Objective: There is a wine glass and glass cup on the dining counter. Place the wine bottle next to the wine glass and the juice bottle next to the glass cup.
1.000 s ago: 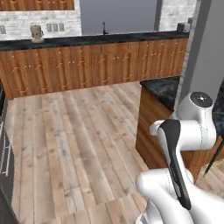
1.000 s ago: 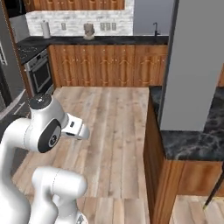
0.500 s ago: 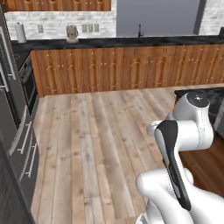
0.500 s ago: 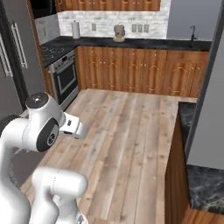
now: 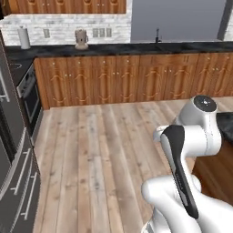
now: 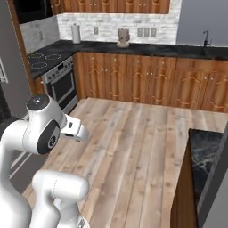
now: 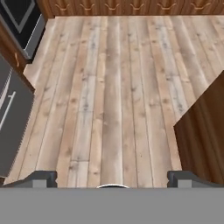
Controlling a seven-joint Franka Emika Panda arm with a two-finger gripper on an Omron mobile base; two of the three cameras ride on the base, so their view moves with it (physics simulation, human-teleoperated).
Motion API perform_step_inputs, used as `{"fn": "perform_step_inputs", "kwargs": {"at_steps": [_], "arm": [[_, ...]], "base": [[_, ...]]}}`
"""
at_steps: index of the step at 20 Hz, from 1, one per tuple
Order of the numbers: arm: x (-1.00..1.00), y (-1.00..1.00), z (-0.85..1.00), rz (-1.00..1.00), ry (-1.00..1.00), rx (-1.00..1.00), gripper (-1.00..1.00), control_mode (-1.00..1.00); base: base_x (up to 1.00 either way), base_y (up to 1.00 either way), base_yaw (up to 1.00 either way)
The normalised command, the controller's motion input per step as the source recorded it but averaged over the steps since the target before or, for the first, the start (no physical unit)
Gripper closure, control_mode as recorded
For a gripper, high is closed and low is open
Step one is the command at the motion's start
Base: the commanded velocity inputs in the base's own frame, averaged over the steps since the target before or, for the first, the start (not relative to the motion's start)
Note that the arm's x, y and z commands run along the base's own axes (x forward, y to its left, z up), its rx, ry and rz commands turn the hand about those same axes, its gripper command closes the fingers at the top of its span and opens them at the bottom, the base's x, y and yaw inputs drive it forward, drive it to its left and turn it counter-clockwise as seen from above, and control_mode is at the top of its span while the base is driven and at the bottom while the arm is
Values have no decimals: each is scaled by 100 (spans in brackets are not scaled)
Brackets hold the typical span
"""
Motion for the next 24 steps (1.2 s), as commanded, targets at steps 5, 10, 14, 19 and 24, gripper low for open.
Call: {"fn": "perform_step_inputs", "kwargs": {"at_steps": [5,10,14,19,24], "arm": [[0,0,0,0,0,0,-100,100],[0,0,0,0,0,0,-100,100],[0,0,0,0,0,0,-100,100],[0,0,0,0,0,0,-100,100],[0,0,0,0,0,0,-100,100]], "base": [[94,-20,4],[94,-23,3],[94,-25,2],[86,-26,0],[50,-21,-32]]}}
